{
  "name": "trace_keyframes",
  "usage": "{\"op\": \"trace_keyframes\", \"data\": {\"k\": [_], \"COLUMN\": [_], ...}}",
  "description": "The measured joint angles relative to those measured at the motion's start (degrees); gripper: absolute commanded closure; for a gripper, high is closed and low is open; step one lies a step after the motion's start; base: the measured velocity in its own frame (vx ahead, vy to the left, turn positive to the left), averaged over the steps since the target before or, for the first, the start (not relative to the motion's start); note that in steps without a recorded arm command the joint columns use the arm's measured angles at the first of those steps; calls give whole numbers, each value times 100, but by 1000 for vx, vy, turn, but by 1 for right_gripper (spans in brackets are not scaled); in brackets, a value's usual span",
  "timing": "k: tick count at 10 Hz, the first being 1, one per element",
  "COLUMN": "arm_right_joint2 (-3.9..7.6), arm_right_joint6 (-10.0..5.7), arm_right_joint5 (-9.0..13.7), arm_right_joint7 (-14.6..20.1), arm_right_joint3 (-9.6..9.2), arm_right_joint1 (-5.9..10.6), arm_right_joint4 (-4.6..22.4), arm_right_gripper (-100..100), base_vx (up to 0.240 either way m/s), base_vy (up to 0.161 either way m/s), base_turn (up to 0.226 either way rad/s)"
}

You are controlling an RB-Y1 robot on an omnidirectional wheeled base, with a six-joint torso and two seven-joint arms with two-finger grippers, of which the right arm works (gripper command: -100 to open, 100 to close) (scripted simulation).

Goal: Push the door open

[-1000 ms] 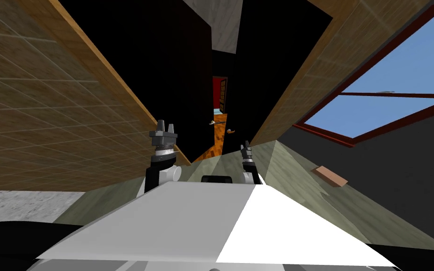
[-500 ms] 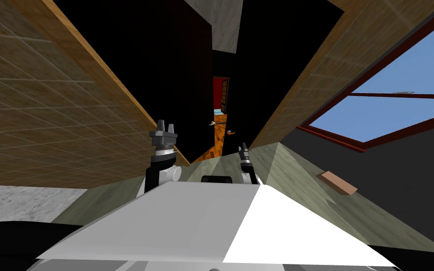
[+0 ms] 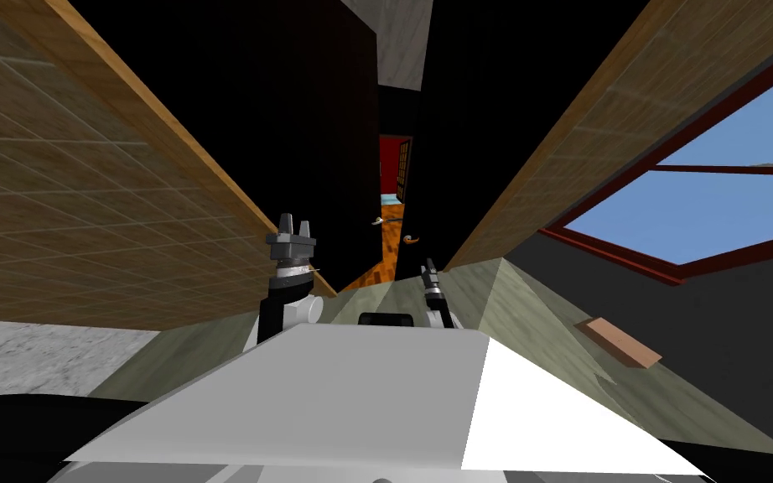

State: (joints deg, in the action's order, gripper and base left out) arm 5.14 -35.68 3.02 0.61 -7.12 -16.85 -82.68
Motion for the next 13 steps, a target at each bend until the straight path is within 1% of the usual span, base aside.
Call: {"op": "trace_keyframes", "data": {"k": [1, 3, 4, 6, 8, 9, 11, 13], "arm_right_joint2": [3, 10, -16, -17, -18, -41, -36, -62], "arm_right_joint6": [-16, -102, -130, -199, -260, -287, -386, -467], "arm_right_joint5": [-8, -22, -38, -50, -68, -78, -91, -111], "arm_right_joint7": [6, 19, 7, 15, 20, 13, 29, 30], "arm_right_joint3": [-27, -74, -107, -147, -202, -222, -269, -324], "arm_right_joint1": [20, 96, 121, 213, 238, 291, 369, 447], "arm_right_joint4": [101, 395, 509, 791, 989, 1130, 1434, 1727], "arm_right_gripper": [-100, -100, -100, -100, -100, -100, -100, -100], "base_vx": [72, 81, 89, 77, 90, 79, 98, 136], "base_vy": [-60, -68, -66, -76, -76, -64, -87, -100], "base_turn": [55, 62, 56, 63, 53, 53, 84, 56]}}
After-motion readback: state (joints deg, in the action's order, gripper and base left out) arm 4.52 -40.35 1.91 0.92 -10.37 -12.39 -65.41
